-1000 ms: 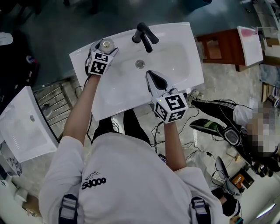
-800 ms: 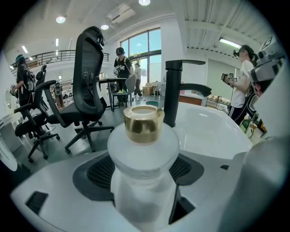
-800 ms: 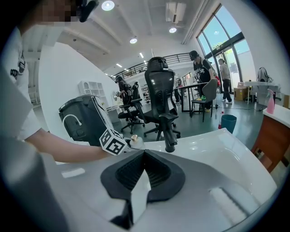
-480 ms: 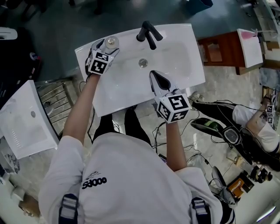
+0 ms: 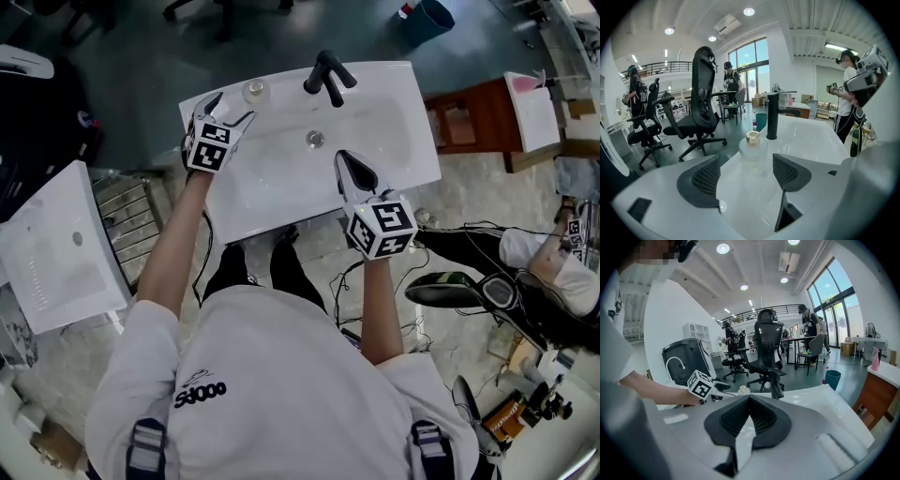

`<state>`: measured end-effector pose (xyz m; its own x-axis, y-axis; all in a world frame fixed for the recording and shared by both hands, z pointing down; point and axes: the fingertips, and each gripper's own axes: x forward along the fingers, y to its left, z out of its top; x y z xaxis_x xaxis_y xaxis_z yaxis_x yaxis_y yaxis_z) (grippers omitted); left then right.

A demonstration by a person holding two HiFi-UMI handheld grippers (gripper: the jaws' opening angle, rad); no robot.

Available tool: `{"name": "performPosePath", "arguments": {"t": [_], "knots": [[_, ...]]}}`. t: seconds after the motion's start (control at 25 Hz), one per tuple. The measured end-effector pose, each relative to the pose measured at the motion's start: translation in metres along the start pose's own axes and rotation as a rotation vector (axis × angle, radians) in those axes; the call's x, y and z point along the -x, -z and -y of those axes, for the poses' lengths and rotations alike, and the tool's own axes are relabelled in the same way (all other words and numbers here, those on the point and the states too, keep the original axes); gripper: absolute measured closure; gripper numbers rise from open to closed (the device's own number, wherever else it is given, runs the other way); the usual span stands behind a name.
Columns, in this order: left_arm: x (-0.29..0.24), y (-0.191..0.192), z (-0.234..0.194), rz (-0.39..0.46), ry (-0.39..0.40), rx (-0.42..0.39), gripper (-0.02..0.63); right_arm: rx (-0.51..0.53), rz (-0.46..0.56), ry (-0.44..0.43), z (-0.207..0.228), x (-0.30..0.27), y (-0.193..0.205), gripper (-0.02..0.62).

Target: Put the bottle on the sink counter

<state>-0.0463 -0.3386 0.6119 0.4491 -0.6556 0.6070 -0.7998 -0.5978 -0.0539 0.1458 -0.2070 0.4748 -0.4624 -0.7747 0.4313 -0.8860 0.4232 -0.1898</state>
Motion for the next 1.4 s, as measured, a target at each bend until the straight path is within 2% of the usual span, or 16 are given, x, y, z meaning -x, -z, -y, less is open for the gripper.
{"name": "performPosePath", "arguments": {"t": [0.32,0.52,0.64,0.88,1.16,1.4], "knots": [[0.066,-0.046,-0.022,0.149,-0.036,-0.091,0.256,0.069,0.052,0.061,0.003,0.013,-0.041,0.584],[0.112,-0.084,-0.027,0.262,-0.066,-0.172,0.304,0.104,0.098,0.087,0.000,0.017,-0.070,0.584],[0.138,-0.105,-0.026,0.324,-0.076,-0.194,0.328,0.136,0.130,0.103,-0.002,0.021,-0.089,0.584],[0.195,-0.148,-0.023,0.441,-0.116,-0.237,0.430,0.216,0.217,0.119,-0.013,0.032,-0.129,0.584],[0.224,-0.169,-0.013,0.479,-0.071,-0.250,0.531,0.331,0.269,0.122,-0.029,0.037,-0.160,0.584],[0.239,-0.175,-0.015,0.478,-0.085,-0.244,0.598,0.376,0.287,0.097,-0.042,0.039,-0.174,0.584]]}}
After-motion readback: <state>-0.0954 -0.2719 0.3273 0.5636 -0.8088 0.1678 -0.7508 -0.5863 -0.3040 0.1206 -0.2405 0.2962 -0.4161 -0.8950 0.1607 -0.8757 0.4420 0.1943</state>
